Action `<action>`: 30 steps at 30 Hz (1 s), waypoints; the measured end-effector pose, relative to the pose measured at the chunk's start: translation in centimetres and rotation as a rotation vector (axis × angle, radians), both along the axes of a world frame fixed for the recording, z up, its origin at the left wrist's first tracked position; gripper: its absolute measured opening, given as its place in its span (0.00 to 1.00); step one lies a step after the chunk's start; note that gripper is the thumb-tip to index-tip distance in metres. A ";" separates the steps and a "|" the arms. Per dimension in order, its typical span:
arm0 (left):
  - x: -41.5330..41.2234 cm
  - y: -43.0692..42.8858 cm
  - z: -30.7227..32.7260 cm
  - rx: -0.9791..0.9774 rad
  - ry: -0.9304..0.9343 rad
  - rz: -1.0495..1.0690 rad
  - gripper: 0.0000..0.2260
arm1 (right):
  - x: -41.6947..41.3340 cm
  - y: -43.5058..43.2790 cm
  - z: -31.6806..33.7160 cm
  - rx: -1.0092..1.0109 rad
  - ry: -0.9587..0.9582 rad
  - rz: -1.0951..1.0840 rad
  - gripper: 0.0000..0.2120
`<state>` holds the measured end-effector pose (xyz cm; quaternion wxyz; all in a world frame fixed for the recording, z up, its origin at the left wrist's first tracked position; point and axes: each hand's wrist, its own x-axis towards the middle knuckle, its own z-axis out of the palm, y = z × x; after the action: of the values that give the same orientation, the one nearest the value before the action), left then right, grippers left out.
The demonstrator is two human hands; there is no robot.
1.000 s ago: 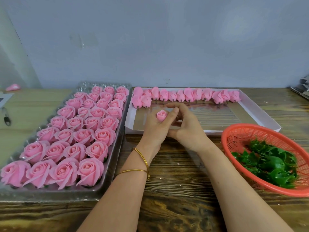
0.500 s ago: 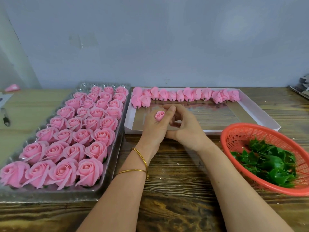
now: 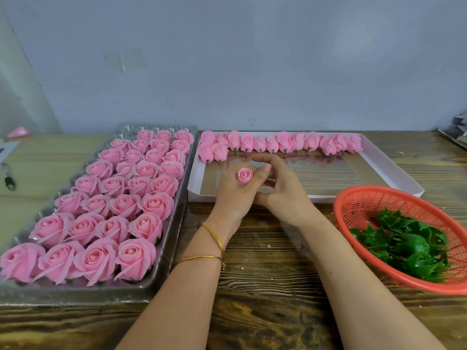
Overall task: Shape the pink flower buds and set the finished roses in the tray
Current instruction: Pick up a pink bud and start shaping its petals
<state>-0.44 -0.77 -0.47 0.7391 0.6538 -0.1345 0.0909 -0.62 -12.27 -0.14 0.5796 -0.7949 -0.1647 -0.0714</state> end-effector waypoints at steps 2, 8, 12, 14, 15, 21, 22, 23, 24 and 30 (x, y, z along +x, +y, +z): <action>0.0 0.0 -0.1 0.013 -0.011 0.017 0.06 | -0.1 0.0 0.1 0.012 0.015 0.007 0.32; 0.0 0.0 0.0 0.126 -0.074 0.222 0.10 | -0.8 0.6 1.5 0.196 0.051 -0.070 0.23; 0.1 -0.1 -0.2 0.258 -0.137 0.301 0.15 | -0.9 0.7 1.8 0.252 0.072 -0.076 0.17; 0.1 -0.2 -0.4 0.259 -0.160 0.285 0.13 | -0.9 0.9 1.7 0.203 0.073 -0.080 0.16; 0.1 -0.2 -0.4 0.260 -0.157 0.280 0.12 | -0.9 1.1 1.6 0.187 0.075 -0.087 0.15; 0.0 -0.4 -0.3 0.287 -0.135 0.288 0.17 | -0.8 1.2 1.6 0.199 0.092 -0.086 0.12; 0.0 -0.4 -0.3 0.285 -0.136 0.289 0.17 | -0.8 1.2 1.7 0.197 0.092 -0.086 0.12; 0.0 -0.4 -0.3 0.283 -0.138 0.289 0.17 | -0.8 1.2 1.7 0.193 0.089 -0.086 0.12; -0.1 -0.4 -0.3 0.283 -0.140 0.288 0.17 | -0.8 1.3 1.7 0.188 0.082 -0.085 0.13; -0.2 -0.5 -0.1 0.255 -0.150 0.280 0.19 | -1.0 1.4 1.8 0.171 0.042 -0.073 0.14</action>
<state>-0.62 -1.26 -0.62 0.6182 0.7460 -0.1072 0.2234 -1.58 -10.91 1.67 0.6456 -0.7493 -0.1166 -0.0897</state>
